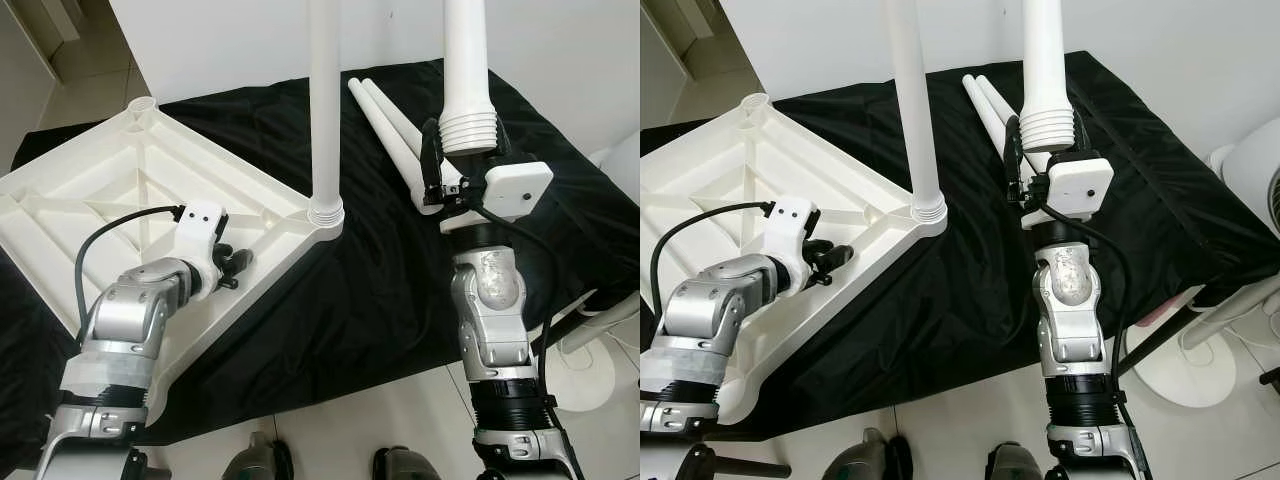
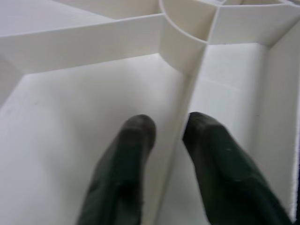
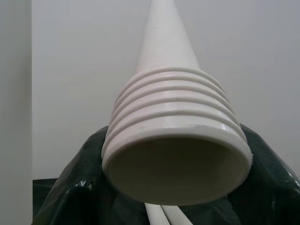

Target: Building children table

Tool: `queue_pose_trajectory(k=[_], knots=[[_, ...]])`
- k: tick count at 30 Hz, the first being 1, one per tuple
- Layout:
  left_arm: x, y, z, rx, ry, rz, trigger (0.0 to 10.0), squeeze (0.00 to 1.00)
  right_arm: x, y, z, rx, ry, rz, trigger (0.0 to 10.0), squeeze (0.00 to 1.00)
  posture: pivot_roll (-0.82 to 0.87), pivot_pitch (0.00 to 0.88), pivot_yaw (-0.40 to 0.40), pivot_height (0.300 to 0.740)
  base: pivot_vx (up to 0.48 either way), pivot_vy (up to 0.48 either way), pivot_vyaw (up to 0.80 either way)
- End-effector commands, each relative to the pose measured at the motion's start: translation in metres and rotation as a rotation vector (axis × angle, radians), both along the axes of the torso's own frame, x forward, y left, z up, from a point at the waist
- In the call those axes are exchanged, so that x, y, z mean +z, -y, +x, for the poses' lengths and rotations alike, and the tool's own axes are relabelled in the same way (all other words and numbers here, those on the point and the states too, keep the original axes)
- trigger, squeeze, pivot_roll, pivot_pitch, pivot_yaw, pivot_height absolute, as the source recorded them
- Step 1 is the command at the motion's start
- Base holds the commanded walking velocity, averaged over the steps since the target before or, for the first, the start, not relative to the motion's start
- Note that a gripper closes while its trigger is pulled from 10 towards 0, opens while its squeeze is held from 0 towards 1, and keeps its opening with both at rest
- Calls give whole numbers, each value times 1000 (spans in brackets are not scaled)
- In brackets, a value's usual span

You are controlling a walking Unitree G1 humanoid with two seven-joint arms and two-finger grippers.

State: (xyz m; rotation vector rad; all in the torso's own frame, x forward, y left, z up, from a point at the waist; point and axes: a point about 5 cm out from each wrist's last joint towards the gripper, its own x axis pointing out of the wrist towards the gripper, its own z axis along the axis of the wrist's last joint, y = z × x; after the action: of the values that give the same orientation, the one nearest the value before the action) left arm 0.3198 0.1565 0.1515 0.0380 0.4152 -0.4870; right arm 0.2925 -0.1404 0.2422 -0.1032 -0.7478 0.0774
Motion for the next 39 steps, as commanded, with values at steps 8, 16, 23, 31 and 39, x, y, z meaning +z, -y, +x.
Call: queue_pose_trajectory(k=[8,16,23,31,39], knots=[[-4,-2,3,351,58,146,0,0,9,-5,-2,4,40,1,10000,0,-95,82,149,740,0,0,0],[-4,10,7,424,83,134,0,0,10,-6,-1,-13,42,15,10000,0,-98,79,154,740,0,0,0],[20,42,13,192,243,-26,10000,1000,9,-7,0,-23,37,32,10000,0,-89,81,140,740,0,0,0],[41,49,8,61,386,-59,10000,1000,7,-5,1,-26,28,36,10000,0,-79,86,130,740,0,0,0],[71,38,-6,-56,573,-145,10000,0,5,-4,3,-23,14,38,10000,0,-55,98,99,740,0,0,0]])
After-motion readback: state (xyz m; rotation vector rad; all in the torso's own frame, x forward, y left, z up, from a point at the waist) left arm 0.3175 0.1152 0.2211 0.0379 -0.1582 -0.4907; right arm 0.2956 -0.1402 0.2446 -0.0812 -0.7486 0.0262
